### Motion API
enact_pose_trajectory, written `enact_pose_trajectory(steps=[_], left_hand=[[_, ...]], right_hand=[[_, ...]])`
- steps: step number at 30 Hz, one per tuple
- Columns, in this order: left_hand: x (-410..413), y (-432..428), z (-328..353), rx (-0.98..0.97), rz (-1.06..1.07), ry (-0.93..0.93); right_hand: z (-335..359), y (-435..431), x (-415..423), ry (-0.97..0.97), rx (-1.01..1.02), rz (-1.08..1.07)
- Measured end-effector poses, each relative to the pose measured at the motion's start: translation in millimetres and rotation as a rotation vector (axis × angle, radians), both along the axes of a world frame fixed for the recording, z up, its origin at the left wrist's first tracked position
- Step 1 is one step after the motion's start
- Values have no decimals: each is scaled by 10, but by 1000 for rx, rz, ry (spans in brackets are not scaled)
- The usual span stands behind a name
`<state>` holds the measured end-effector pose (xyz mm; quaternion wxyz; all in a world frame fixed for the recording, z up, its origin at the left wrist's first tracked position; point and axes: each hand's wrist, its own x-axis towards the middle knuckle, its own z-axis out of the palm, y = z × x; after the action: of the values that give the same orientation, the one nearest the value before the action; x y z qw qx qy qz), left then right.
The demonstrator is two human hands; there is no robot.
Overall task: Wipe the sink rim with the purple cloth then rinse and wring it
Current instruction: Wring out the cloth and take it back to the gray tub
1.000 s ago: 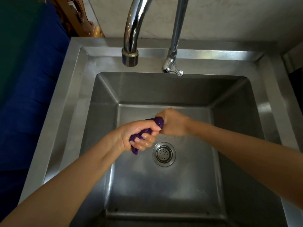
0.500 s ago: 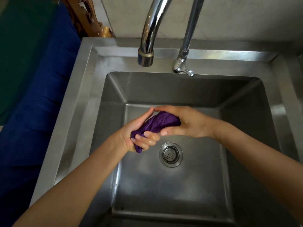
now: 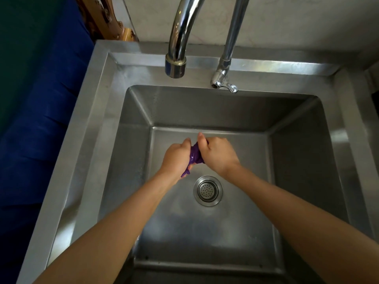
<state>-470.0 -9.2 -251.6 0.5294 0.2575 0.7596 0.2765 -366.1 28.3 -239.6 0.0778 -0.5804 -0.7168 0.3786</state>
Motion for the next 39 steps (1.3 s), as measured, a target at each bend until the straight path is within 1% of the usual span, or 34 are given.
enact_pose_trajectory(steps=[3, 5, 9, 13, 15, 18, 22, 24, 26, 27, 29, 30, 33, 34, 36, 39], left_hand=[[0, 14, -45, 113, -73, 179], [-9, 1, -69, 188, -125, 260], [-29, -35, -78, 281, -217, 346], [-24, -25, -53, 362, -264, 423], [-31, -11, -32, 387, -287, 451], [-49, 4, 19, 483, -279, 488], [-42, 57, 51, 646, -313, 632], [-46, 53, 38, 734, -376, 696], [-85, 50, -20, 783, -442, 741], [-107, 56, -55, 767, -460, 729], [-127, 96, -72, 612, -442, 606], [-128, 129, -76, 499, -385, 503], [-140, 185, -56, 232, -85, 111], [-155, 176, -47, 191, -35, 7], [-200, 128, -49, 170, -28, -181], [-288, 38, -91, 93, -66, -340]], right_hand=[[-42, 11, -31, 54, -188, -115], [-93, 7, -45, 122, -311, -209], [-161, -55, -49, 210, -534, -360], [-165, -82, -36, 338, -726, -474], [-169, -91, -30, 408, -794, -515], [-143, -103, -39, 552, -864, -606], [-100, -130, -84, 758, -948, -772], [-103, -177, -97, 814, -980, -837], [-146, -233, -115, 827, -986, -878], [-184, -249, -124, 829, -971, -886], [-239, -222, -133, 831, -912, -869], [-248, -179, -122, 822, -878, -852], [-229, -22, -35, 794, -834, -738], [-217, 19, 10, 785, -841, -678], [-185, 55, 100, 749, -825, -584], [-198, 71, 183, 532, -597, -382]])
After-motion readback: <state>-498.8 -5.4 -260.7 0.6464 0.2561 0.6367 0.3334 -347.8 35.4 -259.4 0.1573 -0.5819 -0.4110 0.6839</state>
